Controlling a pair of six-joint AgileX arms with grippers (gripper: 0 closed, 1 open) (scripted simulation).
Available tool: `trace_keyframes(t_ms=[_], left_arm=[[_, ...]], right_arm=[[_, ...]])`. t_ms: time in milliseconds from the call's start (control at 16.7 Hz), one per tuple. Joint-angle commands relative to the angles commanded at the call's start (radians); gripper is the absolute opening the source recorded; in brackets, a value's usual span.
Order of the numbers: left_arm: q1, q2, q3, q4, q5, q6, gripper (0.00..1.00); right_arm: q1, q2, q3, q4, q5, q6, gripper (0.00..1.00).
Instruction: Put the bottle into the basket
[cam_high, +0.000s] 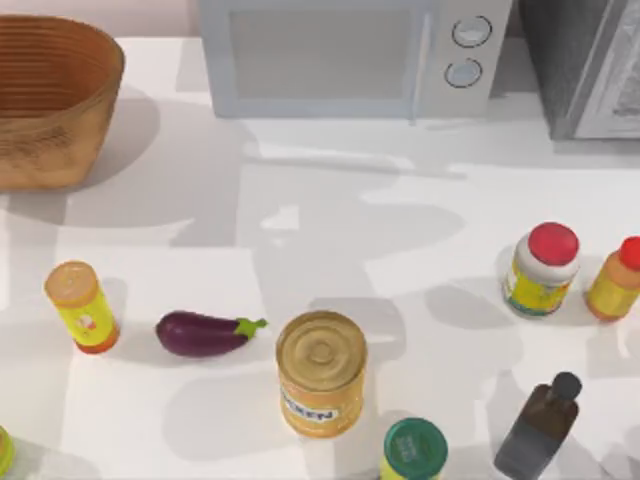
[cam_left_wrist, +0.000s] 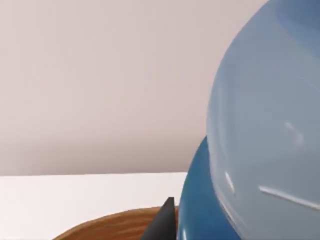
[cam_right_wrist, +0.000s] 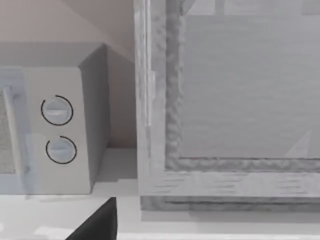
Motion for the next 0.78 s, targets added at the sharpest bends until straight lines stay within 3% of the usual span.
trace_keyframes(t_ms=[780], left_arm=[[0.006,0.07,0.034,0.054,-0.005,-0.002,0.0]], right_arm=[[0.0,0.0,0.0,0.0,0.0,0.0,1.0]])
